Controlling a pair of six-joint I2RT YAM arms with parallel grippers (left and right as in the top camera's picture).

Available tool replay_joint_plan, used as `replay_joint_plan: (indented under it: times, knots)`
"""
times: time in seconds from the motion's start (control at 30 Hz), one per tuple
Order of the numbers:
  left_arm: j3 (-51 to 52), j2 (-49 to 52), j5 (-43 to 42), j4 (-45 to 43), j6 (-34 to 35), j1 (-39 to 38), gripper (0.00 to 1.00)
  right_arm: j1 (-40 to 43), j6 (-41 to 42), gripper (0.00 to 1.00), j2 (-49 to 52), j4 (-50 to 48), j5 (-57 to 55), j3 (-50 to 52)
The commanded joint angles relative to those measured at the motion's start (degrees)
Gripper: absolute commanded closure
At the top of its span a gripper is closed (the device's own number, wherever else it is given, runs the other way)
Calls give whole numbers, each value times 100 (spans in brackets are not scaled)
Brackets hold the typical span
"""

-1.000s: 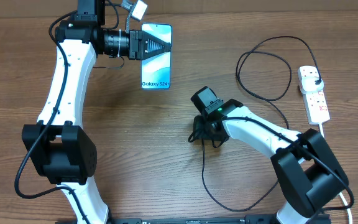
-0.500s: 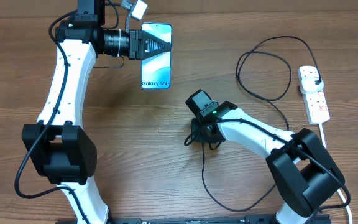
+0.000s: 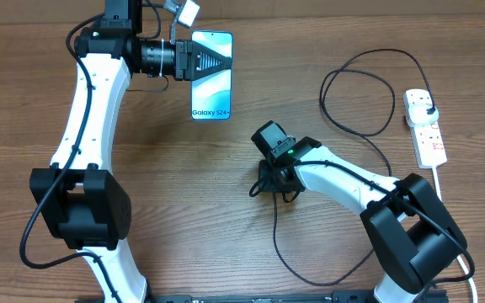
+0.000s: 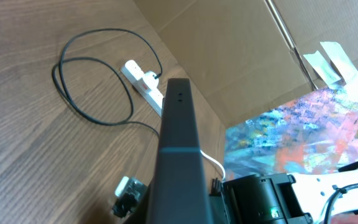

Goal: Plug charger to phone and switch on socket
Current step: 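Grasp the black cable just behind the USB-C plug with the right gripper, then lift the USB-C plug toward the phone's bottom port with the right gripper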

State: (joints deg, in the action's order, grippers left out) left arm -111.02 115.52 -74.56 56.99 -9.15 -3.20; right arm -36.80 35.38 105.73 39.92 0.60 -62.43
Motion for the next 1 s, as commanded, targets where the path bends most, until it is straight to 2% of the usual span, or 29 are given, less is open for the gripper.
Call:
replay_joint_plan:
  times: [0.0,0.17,0.23,0.27,0.5,0.73,0.97]
  knots:
    - [-55,44,-273,-391,448,70,96,46,-31,96,79,-90,651,-293]
    - [-55,44,-704,-2006,2138,170,96,273,-269,96,79,-809,2522,-398]
    - [-55,44,-765,-2472,2614,223,96,393,-273,96,79,-1152,3311,-398]
    - [-55,44,-765,-2732,2933,269,96,503,-291,96,79,-1464,3991,-398]
    - [-55,44,-802,-3397,3641,435,96,977,-149,96,79,-3246,6690,-398]
    - [-55,44,-656,-4321,4531,483,96,1325,1082,96,79,-4883,7252,-398]
    - [-55,44,-2,-5692,6249,450,95,1504,2931,96,79,-7390,7254,-398]
